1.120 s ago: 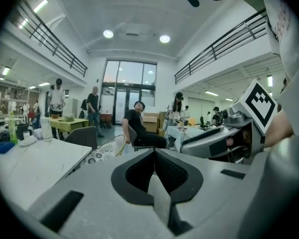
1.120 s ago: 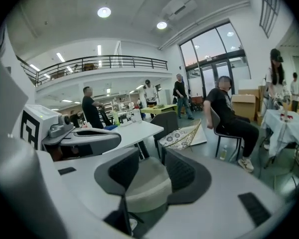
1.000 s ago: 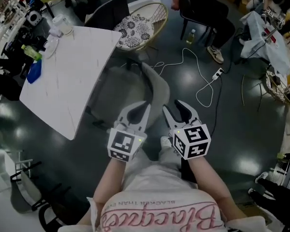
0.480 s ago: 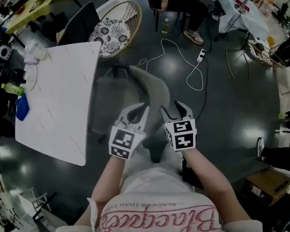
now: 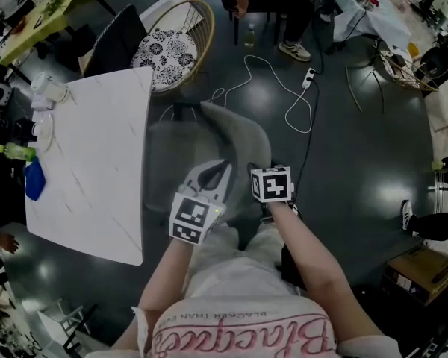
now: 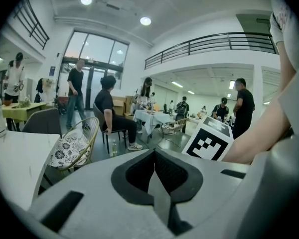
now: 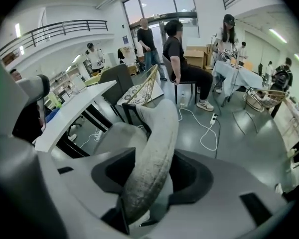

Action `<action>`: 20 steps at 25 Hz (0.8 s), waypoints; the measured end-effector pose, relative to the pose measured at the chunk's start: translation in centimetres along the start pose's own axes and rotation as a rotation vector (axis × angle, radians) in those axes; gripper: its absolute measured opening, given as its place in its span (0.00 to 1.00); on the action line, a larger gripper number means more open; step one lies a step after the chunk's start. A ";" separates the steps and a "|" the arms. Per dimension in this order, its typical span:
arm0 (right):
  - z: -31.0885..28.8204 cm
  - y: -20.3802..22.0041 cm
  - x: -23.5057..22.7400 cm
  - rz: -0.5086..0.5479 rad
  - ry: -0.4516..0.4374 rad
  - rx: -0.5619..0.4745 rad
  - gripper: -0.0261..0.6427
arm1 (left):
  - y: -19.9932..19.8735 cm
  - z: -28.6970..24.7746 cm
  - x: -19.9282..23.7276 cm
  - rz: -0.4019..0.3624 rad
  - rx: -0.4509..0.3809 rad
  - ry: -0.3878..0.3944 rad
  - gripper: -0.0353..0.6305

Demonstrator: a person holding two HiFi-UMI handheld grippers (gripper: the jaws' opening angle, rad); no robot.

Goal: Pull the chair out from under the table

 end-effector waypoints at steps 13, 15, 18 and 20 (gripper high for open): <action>-0.3 -0.2 -0.5 -0.023 0.007 0.005 0.21 | 2.3 -1.9 -1.2 0.064 0.070 -0.038 0.06; -0.1 -0.2 -1.0 -0.032 -0.005 0.005 0.21 | 2.0 -2.6 -2.2 0.057 0.078 -0.043 0.06; 0.2 -0.2 -2.3 -0.039 -0.004 -0.008 0.21 | 1.6 -3.5 -3.5 0.056 0.077 -0.063 0.06; 0.6 -0.1 -3.3 -0.042 -0.001 -0.011 0.20 | 1.4 -4.0 -4.3 0.059 0.077 -0.080 0.06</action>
Point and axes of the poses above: the fingertips, and each gripper's own axes: z backward along the fingers, x to its left, y out of its underside, the point moved 1 cm from there along z, backward along the fingers, and after that the axes turned 3 degrees about -z, right-handed, at the moved point
